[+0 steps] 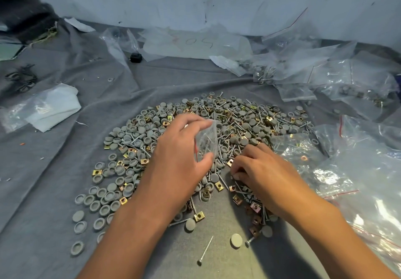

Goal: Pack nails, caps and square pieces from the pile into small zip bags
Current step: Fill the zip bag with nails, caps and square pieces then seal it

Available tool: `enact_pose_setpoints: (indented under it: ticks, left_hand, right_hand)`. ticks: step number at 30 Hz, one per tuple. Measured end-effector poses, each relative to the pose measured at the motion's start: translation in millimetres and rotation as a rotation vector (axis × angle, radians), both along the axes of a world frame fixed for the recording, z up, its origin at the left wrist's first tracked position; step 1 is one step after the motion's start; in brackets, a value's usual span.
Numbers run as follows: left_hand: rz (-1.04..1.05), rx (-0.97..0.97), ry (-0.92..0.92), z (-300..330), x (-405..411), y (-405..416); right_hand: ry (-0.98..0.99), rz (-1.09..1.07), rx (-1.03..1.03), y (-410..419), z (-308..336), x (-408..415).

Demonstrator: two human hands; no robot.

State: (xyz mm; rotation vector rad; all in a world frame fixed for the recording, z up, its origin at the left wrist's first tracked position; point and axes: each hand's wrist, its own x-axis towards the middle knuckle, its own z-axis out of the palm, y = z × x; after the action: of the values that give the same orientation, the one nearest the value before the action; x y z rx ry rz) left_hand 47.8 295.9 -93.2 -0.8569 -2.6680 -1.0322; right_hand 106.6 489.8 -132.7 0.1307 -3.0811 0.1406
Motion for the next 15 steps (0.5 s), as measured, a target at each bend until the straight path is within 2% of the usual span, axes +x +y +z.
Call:
enact_pose_setpoints:
  ticks: [1, 3, 4, 5, 6, 8, 11, 15]
  left_hand:
    - [-0.003, -0.001, 0.002, -0.2, 0.3, 0.0]
    - [-0.014, -0.004, 0.001, -0.1, 0.7, 0.4]
    - [-0.02, -0.004, 0.002, -0.1, 1.0, 0.5]
    - [-0.025, -0.006, 0.002, -0.1, 1.4, 0.9]
    - [-0.029, -0.011, 0.001, -0.1, 1.9, 1.5]
    - [-0.042, -0.024, -0.004, -0.6, 3.4, 3.6]
    - [-0.052, -0.029, -0.017, -2.9, 4.6, 6.4]
    - [-0.045, -0.032, -0.009, -3.7, 3.3, 6.8]
  right_hand:
    - [0.004, -0.035, -0.104, -2.3, 2.1, -0.2]
    - [0.083, -0.107, -0.44, -10.1, 10.5, -0.9]
    - [0.224, -0.082, -0.577, -13.5, 16.7, -1.3]
    - [0.382, -0.016, -0.63, -16.9, 23.2, -1.1]
    - [0.508, 0.05, -0.616, -20.5, 28.6, -0.5]
    - [0.607, 0.122, -0.557, -24.7, 32.7, 0.3]
    - [0.606, 0.1, -0.459, -28.9, 30.0, -1.6]
    - [0.619, 0.097, -0.609, -28.5, 27.2, -2.6]
